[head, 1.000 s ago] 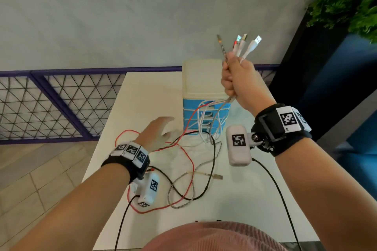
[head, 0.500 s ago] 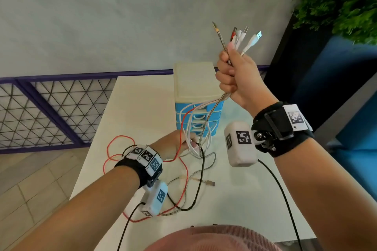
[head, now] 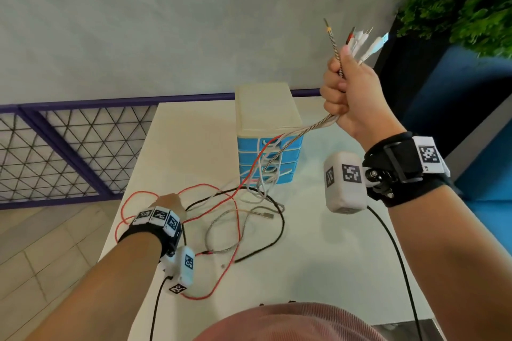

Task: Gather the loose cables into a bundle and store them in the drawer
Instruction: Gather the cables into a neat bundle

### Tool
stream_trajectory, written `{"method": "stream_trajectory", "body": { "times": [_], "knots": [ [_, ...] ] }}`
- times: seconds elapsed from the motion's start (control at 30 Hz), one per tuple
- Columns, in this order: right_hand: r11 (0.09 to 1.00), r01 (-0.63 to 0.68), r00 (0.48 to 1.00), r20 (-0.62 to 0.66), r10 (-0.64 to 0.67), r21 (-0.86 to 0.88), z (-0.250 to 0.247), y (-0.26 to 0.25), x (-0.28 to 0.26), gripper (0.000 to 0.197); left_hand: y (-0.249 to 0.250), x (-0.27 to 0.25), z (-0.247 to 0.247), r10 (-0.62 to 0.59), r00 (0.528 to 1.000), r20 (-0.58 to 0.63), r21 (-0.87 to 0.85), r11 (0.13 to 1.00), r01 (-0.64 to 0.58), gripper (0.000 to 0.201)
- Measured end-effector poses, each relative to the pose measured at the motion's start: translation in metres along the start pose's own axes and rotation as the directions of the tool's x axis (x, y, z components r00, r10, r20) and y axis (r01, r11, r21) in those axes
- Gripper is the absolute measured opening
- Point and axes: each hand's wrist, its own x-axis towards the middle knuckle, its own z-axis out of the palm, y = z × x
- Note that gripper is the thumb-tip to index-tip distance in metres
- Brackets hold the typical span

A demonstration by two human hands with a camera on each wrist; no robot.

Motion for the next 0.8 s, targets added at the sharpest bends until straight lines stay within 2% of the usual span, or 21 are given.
{"method": "stream_trajectory", "body": {
  "times": [0.07, 0.13, 0.17, 0.23, 0.3, 0.33, 0.37, 0.43, 0.5, 0.53, 0.63, 0.7, 0.8],
  "knots": [
    [1.0, -0.029, 0.999, 0.019, 0.029, -0.012, 0.006, 0.006, 0.001, 0.04, 0.001, 0.001, -0.007, 0.038, 0.999, -0.012, -0.039, 0.999, -0.038, 0.022],
    [0.997, -0.065, 0.996, 0.057, 0.067, -0.033, 0.014, 0.015, 0.001, 0.039, 0.012, 0.002, -0.015, 0.208, 0.974, -0.085, -0.165, 0.961, -0.22, 0.023],
    [0.995, -0.085, 0.993, 0.083, 0.088, -0.043, 0.018, 0.02, 0.001, 0.039, 0.019, 0.002, -0.019, 0.316, 0.936, -0.156, -0.258, 0.901, -0.348, 0.024],
    [0.991, -0.121, 0.981, 0.146, 0.129, -0.065, 0.026, 0.029, 0.001, 0.039, 0.044, -0.007, -0.032, 0.52, 0.805, -0.285, -0.397, 0.7, -0.593, 0.031],
    [0.986, -0.144, 0.966, 0.206, 0.159, -0.088, 0.032, 0.034, 0.0, 0.039, 0.072, -0.018, -0.045, 0.712, 0.65, -0.265, -0.458, 0.5, -0.735, 0.048],
    [0.984, -0.148, 0.96, 0.226, 0.166, -0.096, 0.033, 0.036, -0.001, 0.039, 0.085, -0.025, -0.049, 0.766, 0.6, -0.232, -0.472, 0.45, -0.758, 0.053],
    [0.984, -0.148, 0.956, 0.24, 0.168, -0.098, 0.034, 0.036, -0.001, 0.039, 0.094, -0.029, -0.051, 0.793, 0.578, -0.195, -0.48, 0.436, -0.761, 0.054],
    [0.985, -0.146, 0.956, 0.245, 0.165, -0.094, 0.034, 0.033, -0.001, 0.039, 0.105, -0.038, -0.051, 0.804, 0.585, -0.112, -0.505, 0.461, -0.73, 0.038],
    [0.987, -0.135, 0.964, 0.219, 0.151, -0.087, 0.03, 0.029, -0.001, 0.039, 0.107, -0.039, -0.048, 0.81, 0.573, -0.123, -0.504, 0.446, -0.739, 0.02],
    [0.988, -0.127, 0.971, 0.195, 0.141, -0.083, 0.027, 0.026, -0.001, 0.039, 0.105, -0.037, -0.047, 0.8, 0.584, -0.138, -0.506, 0.45, -0.736, 0.021],
    [0.992, -0.096, 0.988, 0.112, 0.104, -0.078, 0.016, 0.018, -0.002, 0.039, 0.085, -0.027, -0.047, 0.695, 0.69, -0.203, -0.437, 0.566, -0.699, 0.03],
    [0.993, -0.074, 0.994, 0.075, 0.081, -0.091, 0.011, 0.014, -0.002, 0.039, 0.067, -0.018, -0.048, 0.624, 0.738, -0.255, -0.347, 0.654, -0.672, 0.031],
    [0.993, -0.055, 0.997, 0.048, 0.06, -0.103, 0.005, 0.011, -0.002, 0.039, 0.044, -0.01, -0.051, 0.506, 0.818, -0.273, -0.29, 0.768, -0.571, 0.029]
  ]
}}
